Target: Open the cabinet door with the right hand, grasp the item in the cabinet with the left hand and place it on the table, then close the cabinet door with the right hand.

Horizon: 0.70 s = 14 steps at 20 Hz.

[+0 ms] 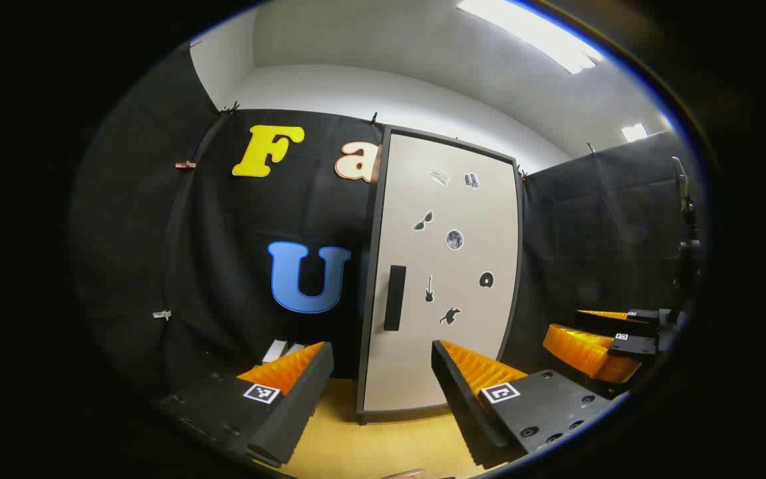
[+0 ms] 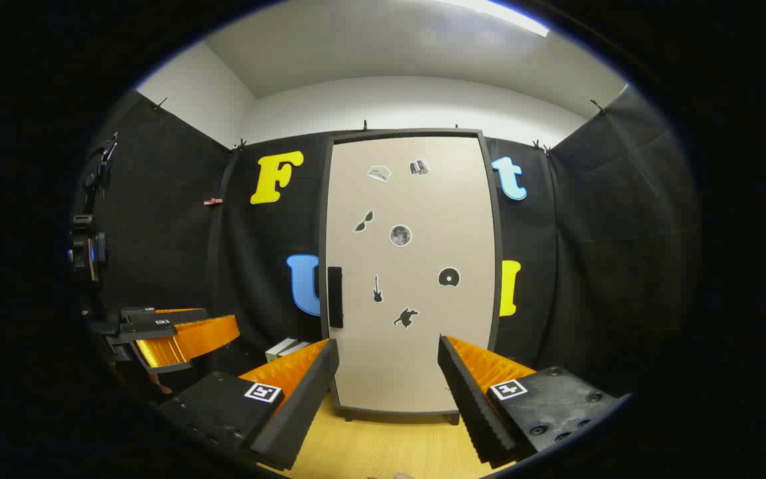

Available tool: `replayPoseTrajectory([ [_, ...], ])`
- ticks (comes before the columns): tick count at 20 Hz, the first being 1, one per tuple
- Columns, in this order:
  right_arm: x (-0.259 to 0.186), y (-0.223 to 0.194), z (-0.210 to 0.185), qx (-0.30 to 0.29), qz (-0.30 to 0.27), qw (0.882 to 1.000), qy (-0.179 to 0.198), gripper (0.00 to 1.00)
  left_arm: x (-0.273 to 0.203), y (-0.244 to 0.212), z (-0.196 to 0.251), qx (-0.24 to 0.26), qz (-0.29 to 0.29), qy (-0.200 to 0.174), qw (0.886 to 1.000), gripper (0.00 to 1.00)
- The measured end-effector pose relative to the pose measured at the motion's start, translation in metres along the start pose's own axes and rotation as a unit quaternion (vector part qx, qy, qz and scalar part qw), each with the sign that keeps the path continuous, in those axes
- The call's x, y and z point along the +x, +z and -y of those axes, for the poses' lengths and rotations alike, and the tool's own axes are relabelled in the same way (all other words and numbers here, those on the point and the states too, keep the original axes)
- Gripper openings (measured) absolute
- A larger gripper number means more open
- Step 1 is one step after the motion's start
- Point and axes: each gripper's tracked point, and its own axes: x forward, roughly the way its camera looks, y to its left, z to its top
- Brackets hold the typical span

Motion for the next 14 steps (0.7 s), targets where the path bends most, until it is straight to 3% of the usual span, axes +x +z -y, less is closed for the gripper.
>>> replayPoseTrajectory([
  [14, -0.0001, 0.0022, 0.0044, 0.006, 0.000, 1.000, 0.004, 0.98, 0.0025, -0.0018, 0.0092, 0.009, -0.004, -0.007, 1.000, 0.94],
])
